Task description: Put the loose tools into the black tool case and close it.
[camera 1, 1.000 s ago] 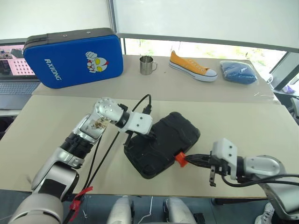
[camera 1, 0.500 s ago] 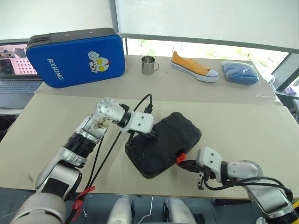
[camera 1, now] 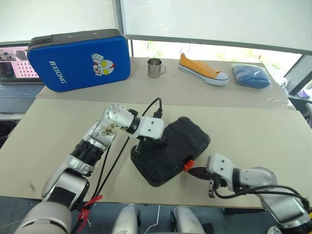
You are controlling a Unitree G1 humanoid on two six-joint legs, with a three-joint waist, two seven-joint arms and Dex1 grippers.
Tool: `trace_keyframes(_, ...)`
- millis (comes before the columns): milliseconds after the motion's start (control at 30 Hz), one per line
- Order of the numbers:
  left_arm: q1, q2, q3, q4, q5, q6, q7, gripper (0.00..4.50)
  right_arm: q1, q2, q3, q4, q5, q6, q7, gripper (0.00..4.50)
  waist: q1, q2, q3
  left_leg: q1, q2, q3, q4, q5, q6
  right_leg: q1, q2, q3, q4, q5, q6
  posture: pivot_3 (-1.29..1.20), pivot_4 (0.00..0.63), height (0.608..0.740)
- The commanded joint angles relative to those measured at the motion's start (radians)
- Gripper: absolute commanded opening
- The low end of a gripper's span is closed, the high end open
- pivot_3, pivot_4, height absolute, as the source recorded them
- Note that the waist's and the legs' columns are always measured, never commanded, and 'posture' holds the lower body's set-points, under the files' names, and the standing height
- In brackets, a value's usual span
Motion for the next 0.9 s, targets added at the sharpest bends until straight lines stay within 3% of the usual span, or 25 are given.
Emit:
trace_keyframes(33, 0.022, 0.007, -0.033, 0.011, 0.033, -0.005, -0.016, 0.02, 0.040, -0.041, -0.151, -0.114, 0.147, 0.066, 0.045, 0.00, 0.001, 0.000, 0.000, 0.000, 0.000, -0.001, 0.000, 0.000, 0.000, 0.000, 0.000, 0.000, 0.000, 0.000, 0.000, 0.00, 0.150, 0.739)
trace_keyframes(200, 0.024, 0.002, -0.035, 0.013, 0.034, -0.014, -0.011, 0.02, 0.007, -0.042, -0.219, -0.165, 0.243, 0.143, 0.011, 0.00, 0.002, 0.000, 0.000, 0.001, 0.000, -0.004, 0.000, 0.000, 0.000, 0.001, 0.000, 0.000, 0.000, 0.000, 0.000, 0.00, 0.150, 0.739)
trace_keyframes(367, 0.024, -0.007, -0.038, 0.015, 0.037, -0.021, -0.007, 0.02, -0.076, -0.023, -0.134, -0.147, 0.210, 0.165, -0.037, 0.00, 0.005, 0.000, 0.000, 0.001, 0.000, -0.004, 0.000, 0.000, 0.000, 0.000, 0.000, 0.000, 0.000, 0.000, 0.000, 0.00, 0.150, 0.739)
trace_keyframes(633, 0.015, -0.007, -0.032, 0.021, 0.040, -0.026, -0.009, 0.02, -0.053, -0.040, -0.017, -0.076, 0.089, 0.115, -0.046, 0.00, 0.008, 0.000, 0.000, 0.000, 0.000, -0.003, 0.000, 0.000, 0.000, 0.000, 0.000, 0.000, -0.001, 0.000, 0.000, 0.00, 0.150, 0.739)
trace_keyframes(800, 0.018, -0.005, -0.030, 0.021, 0.041, -0.029, -0.007, 0.02, -0.032, -0.014, -0.049, -0.078, 0.100, 0.097, -0.063, 0.00, 0.008, 0.000, 0.000, 0.000, 0.000, -0.003, 0.000, 0.000, 0.000, 0.000, 0.000, 0.000, -0.001, 0.000, 0.000, 0.00, 0.150, 0.739)
trace_keyframes(900, 0.022, -0.003, -0.028, 0.017, 0.041, -0.027, -0.005, 0.02, -0.013, 0.005, -0.150, -0.117, 0.188, 0.132, -0.074, 0.00, 0.008, 0.000, 0.000, 0.000, 0.000, -0.003, 0.000, 0.000, 0.000, 0.000, 0.000, 0.000, -0.001, 0.000, 0.000, 0.00, 0.150, 0.739)
